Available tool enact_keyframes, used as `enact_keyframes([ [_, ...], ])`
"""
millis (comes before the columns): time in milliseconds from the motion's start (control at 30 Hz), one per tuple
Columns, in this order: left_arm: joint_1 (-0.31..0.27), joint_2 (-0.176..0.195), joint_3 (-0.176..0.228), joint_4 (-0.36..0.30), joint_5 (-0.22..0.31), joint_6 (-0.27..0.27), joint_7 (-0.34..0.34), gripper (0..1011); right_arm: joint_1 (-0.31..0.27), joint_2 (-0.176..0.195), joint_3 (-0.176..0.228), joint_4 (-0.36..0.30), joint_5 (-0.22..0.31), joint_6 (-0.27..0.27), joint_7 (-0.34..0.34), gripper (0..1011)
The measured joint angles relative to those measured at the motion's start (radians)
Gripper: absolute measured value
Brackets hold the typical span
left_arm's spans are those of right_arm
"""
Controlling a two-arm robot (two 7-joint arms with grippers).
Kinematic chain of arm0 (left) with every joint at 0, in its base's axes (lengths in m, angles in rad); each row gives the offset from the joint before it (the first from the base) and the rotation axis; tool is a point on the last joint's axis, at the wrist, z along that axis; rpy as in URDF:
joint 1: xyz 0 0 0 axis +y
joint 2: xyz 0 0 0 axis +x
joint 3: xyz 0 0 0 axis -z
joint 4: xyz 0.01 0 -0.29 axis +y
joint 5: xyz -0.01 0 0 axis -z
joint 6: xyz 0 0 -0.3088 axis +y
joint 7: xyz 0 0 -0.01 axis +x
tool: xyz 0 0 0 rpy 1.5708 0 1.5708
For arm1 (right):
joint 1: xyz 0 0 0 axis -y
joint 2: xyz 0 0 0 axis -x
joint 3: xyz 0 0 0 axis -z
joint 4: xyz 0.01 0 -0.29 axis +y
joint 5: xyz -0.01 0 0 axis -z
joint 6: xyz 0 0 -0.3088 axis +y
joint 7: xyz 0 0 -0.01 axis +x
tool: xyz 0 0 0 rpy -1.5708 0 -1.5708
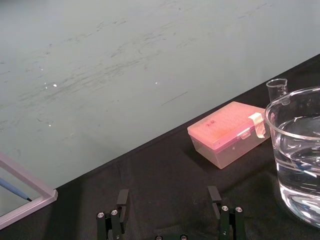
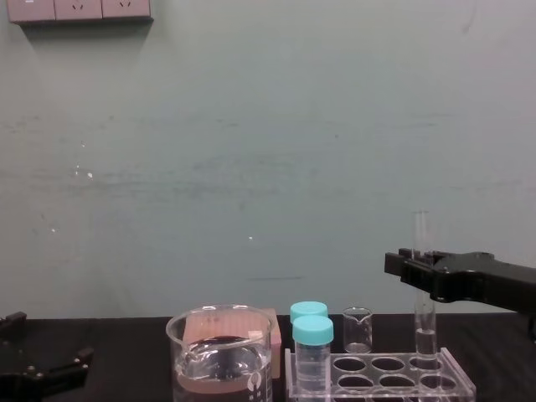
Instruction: Hold the test tube with one hand and immerse one end into the beaker, then return it to the test tube rack.
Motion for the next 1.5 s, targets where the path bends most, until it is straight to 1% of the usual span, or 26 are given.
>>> enact_keyframes([
  [300, 0.0, 0.0, 0.0, 0.0, 0.0, 0.0, 0.0, 1000, 0.001, 0.001, -0.005, 0.004, -0.015, -0.007, -0.003, 241],
  [700, 0.0, 0.0, 0.0, 0.0, 0.0, 0.0, 0.0, 1000, 0.011, -0.012, -0.012, 0.028, -0.03, -0.011, -0.005, 241],
  [867, 0.0, 0.0, 0.0, 0.0, 0.0, 0.0, 0.0, 1000, 0.016, -0.011, -0.019, 0.03, -0.052, -0.013, -0.015, 241],
  [1200, 0.0, 0.0, 0.0, 0.0, 0.0, 0.0, 0.0, 1000, 0.016, -0.012, -0.017, 0.03, -0.047, -0.013, -0.014, 241],
  [1300, 0.0, 0.0, 0.0, 0.0, 0.0, 0.0, 0.0, 1000, 0.016, -0.012, -0.017, 0.03, -0.046, -0.013, -0.014, 281],
  [1467, 0.0, 0.0, 0.0, 0.0, 0.0, 0.0, 0.0, 1000, 0.015, -0.012, -0.016, 0.03, -0.045, -0.013, -0.013, 449],
  [1500, 0.0, 0.0, 0.0, 0.0, 0.0, 0.0, 0.0, 1000, 0.015, -0.012, -0.016, 0.03, -0.044, -0.013, -0.013, 463],
])
